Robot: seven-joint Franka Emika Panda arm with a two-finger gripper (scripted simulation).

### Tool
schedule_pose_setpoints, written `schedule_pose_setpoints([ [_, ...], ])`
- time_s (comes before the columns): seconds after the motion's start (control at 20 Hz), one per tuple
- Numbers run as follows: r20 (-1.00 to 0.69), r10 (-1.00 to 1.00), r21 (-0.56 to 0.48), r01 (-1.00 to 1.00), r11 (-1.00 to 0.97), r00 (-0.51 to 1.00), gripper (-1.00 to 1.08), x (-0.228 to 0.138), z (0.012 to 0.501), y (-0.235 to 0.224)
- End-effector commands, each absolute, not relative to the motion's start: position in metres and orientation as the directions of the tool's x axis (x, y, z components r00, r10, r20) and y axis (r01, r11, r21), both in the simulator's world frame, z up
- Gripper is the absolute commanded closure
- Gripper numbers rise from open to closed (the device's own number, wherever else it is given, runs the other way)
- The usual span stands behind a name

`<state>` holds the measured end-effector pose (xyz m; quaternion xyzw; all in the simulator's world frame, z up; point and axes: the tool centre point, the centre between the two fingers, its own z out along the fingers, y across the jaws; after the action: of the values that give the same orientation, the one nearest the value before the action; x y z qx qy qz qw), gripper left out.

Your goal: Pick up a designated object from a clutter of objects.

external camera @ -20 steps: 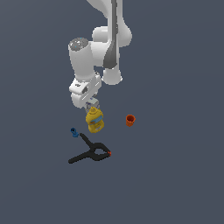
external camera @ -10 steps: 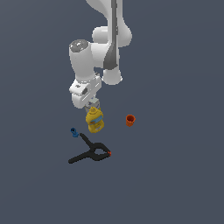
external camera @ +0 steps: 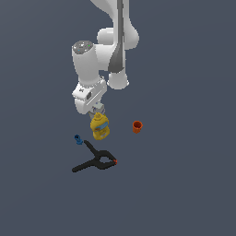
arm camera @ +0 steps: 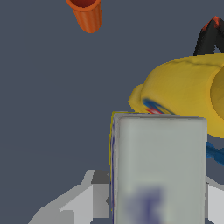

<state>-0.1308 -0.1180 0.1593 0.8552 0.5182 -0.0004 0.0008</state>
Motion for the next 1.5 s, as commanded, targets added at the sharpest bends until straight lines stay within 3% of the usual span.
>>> schedule_pose_setpoints([
  [0.0, -0.001, 0.886, 0.002, 0.886, -0.463, 0.463, 1.08, -0.128, 0.165, -0.119],
  [0.45, -0.002, 0.886, 0.002, 0.886, -0.463, 0.463, 1.08, -0.104, 0.206, -0.125],
  [1.45, 0.000, 0.887, 0.001, 0.887, -0.462, 0.462, 1.08, -0.017, 0.351, -0.148],
])
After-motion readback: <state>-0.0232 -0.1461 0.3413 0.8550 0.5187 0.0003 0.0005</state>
